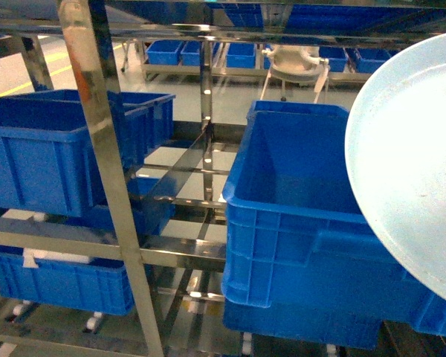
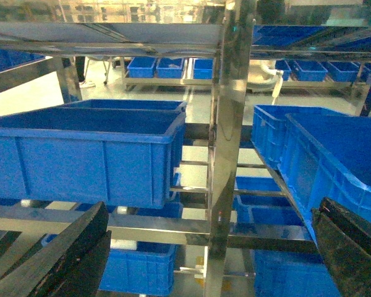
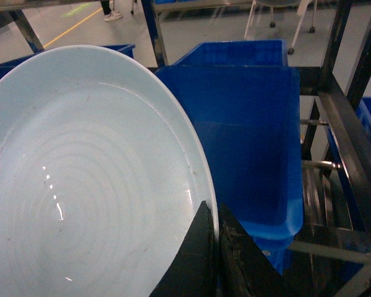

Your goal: Place blue tray on left shelf second layer neatly

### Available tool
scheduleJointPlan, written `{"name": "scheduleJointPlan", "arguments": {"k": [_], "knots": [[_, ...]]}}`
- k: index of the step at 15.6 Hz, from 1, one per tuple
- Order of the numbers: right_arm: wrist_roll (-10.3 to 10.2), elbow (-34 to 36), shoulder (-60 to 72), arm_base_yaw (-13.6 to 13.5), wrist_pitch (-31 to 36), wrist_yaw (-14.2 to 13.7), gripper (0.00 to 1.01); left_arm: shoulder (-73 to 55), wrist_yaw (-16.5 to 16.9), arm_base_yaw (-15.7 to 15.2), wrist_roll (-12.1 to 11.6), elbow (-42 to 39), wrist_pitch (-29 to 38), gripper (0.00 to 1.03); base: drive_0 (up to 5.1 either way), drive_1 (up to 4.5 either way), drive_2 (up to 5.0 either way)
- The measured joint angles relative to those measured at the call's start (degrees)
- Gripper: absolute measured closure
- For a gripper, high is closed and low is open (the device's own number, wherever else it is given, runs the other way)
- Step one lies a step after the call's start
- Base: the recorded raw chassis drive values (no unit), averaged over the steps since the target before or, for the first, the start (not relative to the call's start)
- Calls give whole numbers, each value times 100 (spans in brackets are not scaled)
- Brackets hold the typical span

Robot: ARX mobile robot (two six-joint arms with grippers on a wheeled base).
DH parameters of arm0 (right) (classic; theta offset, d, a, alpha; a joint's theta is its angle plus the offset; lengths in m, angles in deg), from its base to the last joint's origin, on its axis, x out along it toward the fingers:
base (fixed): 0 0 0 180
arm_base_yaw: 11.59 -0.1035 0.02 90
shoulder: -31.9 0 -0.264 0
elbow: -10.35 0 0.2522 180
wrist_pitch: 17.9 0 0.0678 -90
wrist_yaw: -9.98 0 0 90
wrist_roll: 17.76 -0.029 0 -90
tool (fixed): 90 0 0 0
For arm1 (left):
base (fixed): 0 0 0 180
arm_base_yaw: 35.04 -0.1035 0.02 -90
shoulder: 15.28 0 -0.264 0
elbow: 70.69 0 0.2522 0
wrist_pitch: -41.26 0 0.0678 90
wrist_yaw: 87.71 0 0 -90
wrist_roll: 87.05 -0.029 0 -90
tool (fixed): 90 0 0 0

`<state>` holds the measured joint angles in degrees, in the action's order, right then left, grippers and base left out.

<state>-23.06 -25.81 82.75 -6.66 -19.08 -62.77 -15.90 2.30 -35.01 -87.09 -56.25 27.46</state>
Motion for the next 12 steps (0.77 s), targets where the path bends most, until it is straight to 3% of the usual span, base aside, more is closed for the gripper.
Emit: {"name": "scheduleJointPlan", "arguments": {"k": [2,12], "knots": [[0,0,15,-4,9,-7,99,0,-4,2,0,0,-22,5,11,439,-417],[0,0,42,-4,7,-2,99,0,-2,2,2,0,-28,5,0,0,0]]}}
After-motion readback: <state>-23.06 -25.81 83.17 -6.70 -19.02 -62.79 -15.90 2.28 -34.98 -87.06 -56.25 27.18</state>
